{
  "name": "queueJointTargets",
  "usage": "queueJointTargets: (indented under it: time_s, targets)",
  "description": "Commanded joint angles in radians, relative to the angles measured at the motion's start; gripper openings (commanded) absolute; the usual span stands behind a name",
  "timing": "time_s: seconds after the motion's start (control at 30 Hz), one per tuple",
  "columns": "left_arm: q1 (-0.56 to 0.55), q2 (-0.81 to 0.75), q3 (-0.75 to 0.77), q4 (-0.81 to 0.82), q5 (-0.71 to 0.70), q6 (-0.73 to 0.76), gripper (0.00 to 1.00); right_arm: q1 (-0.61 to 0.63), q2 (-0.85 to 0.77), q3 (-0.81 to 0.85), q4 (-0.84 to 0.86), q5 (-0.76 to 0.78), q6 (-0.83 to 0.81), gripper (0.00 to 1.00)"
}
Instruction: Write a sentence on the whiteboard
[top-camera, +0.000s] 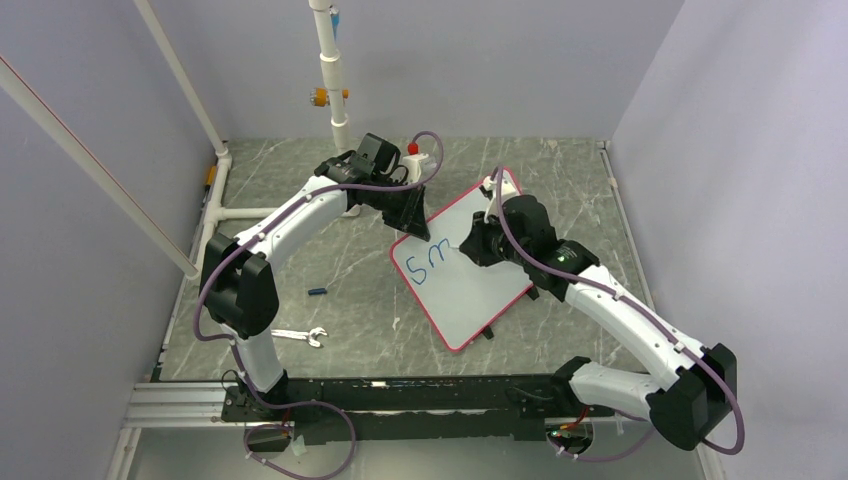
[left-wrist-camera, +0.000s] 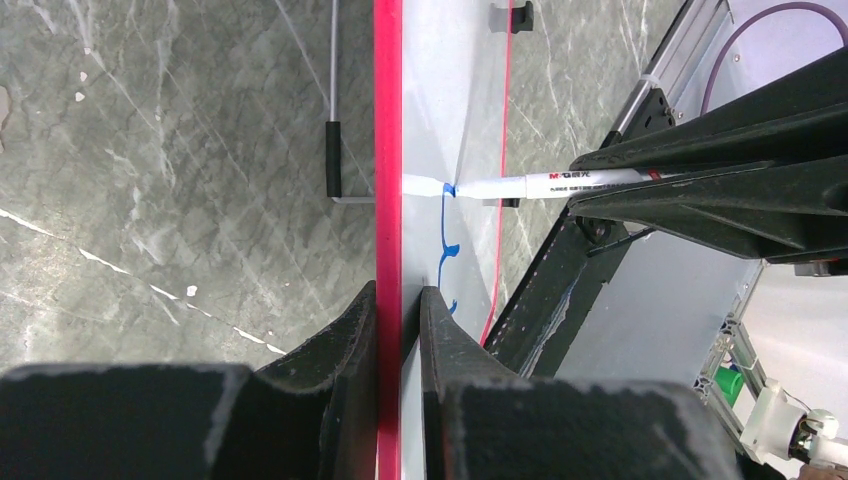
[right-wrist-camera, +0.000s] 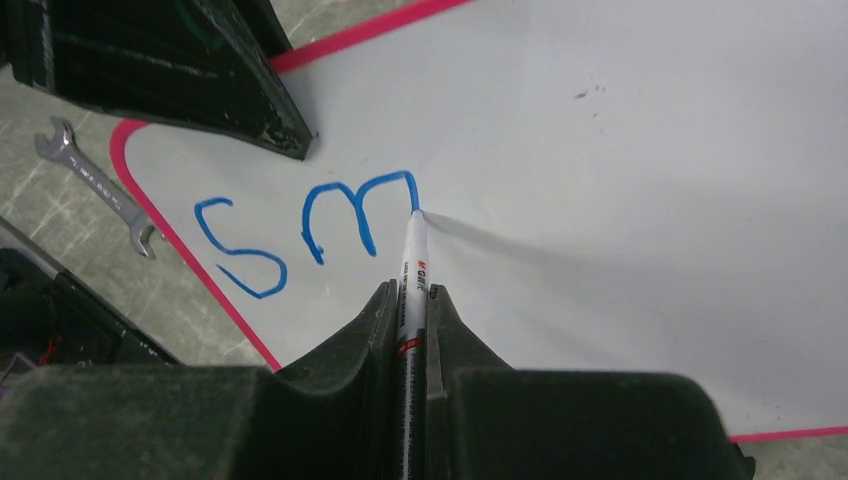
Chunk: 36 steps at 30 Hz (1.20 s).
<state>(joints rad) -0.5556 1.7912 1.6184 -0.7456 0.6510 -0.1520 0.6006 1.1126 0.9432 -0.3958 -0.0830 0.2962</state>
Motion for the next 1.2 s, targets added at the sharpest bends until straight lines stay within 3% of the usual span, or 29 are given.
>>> queueJointTargets:
  time_s: [0.0,0.6,1.17]
  targets:
    - [0.000,-0.029,0.043,0.068,-0.028,0.031,0.00,-0.002,-0.033,-0.041,-0.012,-0.024,0.011,0.00]
    - [-0.001,-0.046,0.038,0.066,-0.041,0.037,0.00,-0.024,-0.054,0.076,-0.036,0.056,-0.016,0.00]
    - [-0.001,-0.039,0.040,0.063,-0.030,0.039,0.00,-0.101,0.062,0.163,0.015,-0.010,-0.039,0.00]
